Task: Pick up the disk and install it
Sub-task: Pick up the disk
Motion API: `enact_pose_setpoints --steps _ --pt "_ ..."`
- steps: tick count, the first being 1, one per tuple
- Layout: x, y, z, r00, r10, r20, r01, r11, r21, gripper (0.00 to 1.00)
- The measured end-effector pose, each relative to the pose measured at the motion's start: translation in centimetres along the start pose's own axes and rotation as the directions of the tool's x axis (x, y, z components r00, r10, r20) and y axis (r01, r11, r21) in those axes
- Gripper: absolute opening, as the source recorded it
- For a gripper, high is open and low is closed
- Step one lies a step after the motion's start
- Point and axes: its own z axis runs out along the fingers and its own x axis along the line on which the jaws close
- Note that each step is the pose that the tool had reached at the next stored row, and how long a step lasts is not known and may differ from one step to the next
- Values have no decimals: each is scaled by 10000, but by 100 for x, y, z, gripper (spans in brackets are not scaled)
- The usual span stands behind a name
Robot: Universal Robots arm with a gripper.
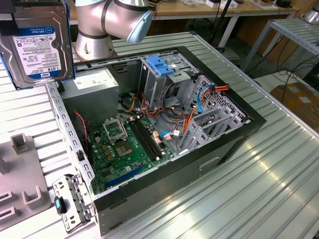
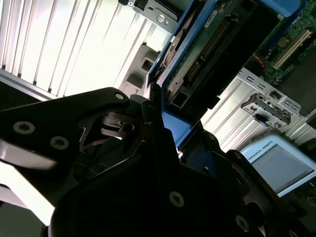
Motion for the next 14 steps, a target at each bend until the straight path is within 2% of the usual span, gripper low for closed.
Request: enact_pose_setpoints --steps 4,8,12,14 --pt "110 -3 -4 10000 3 0 -3 10000 0 37" --pt "176 -24 -6 10000 4 -3 -4 10000 0 37" --pt "189 -111 -8 10000 5 -18 -5 10000 0 37" --pt "189 -208 -9 10000 5 -24 -5 10000 0 37"
